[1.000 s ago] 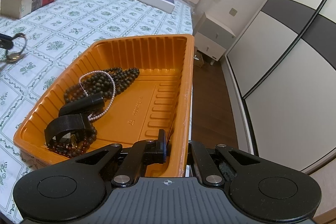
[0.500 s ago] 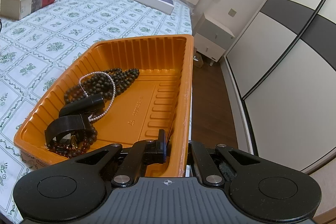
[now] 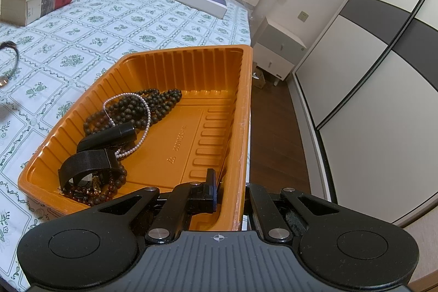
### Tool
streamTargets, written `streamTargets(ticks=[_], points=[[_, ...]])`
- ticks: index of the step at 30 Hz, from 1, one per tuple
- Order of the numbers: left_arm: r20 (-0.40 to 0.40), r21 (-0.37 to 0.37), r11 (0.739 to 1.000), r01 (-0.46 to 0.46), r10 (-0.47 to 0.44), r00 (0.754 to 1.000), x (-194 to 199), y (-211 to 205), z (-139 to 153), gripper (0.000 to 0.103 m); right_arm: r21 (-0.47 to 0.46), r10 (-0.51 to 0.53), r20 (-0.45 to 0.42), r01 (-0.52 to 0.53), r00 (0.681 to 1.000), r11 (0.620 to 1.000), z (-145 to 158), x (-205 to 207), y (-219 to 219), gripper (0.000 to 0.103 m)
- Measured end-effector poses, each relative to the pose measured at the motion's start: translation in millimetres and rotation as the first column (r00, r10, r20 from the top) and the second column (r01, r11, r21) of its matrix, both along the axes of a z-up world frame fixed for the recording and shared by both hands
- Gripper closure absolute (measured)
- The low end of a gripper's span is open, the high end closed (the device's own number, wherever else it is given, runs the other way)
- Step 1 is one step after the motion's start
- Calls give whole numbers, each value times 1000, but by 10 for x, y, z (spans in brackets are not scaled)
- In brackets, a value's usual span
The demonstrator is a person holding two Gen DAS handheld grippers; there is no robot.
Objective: Organize jewelry
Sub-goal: 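Carry the black watch over the tray and release it inside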
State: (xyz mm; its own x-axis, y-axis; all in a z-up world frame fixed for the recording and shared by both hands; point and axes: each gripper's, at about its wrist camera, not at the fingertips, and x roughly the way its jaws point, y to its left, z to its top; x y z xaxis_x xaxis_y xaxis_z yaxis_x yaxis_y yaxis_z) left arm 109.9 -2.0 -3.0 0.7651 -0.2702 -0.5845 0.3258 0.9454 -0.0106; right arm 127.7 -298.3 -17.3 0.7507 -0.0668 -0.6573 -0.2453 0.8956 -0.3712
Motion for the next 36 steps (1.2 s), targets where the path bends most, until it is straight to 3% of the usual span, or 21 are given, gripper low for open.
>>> streamTargets(ticks=[7, 15, 36], points=[[20, -43, 991, 126, -125, 992, 11, -569, 108, 92, 4, 0, -2, 0, 1000, 1000, -4, -3, -14, 99], [35, -47, 977, 206, -205, 978, 69, -959, 176, 92, 10, -1, -4, 1, 1000, 1000, -13, 4, -25, 99], [22, -59, 966, 251, -250, 968, 175, -1165, 176, 92, 18, -1, -7, 2, 1000, 1000, -21, 13, -19, 99]])
